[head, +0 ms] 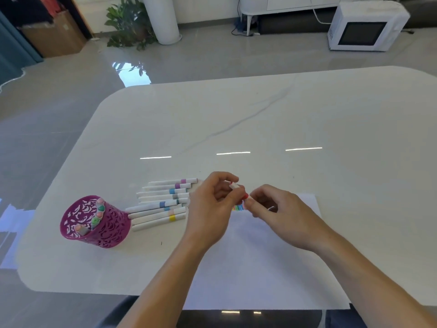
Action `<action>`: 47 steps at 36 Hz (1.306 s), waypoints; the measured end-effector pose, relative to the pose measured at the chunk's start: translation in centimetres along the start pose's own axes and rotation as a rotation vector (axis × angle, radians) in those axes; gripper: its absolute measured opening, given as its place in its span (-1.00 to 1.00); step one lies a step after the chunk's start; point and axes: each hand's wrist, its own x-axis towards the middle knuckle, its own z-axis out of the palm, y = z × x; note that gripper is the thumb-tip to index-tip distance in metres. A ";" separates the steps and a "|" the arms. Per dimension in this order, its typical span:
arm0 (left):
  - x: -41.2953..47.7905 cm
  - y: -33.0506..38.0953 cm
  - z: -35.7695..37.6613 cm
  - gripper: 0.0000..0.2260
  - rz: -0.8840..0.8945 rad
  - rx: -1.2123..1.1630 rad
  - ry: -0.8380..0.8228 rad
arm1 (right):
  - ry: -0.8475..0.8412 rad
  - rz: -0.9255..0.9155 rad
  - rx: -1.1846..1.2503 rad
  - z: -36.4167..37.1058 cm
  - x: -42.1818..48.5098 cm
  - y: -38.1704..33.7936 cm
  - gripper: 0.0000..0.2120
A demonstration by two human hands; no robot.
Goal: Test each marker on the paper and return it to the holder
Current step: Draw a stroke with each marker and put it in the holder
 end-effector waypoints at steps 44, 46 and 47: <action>0.6 -1.4 -0.6 -0.80 0.318 0.792 -0.346 | 0.187 -0.124 -0.274 -3.3 -0.9 1.6 -0.50; 0.6 -1.8 -0.5 -0.82 0.311 0.807 -0.329 | 0.163 -0.082 -0.244 -3.5 -0.9 2.1 -0.60; 0.6 -1.9 -0.4 -0.83 0.312 0.810 -0.322 | 0.152 -0.060 -0.226 -3.5 -0.9 2.3 -0.66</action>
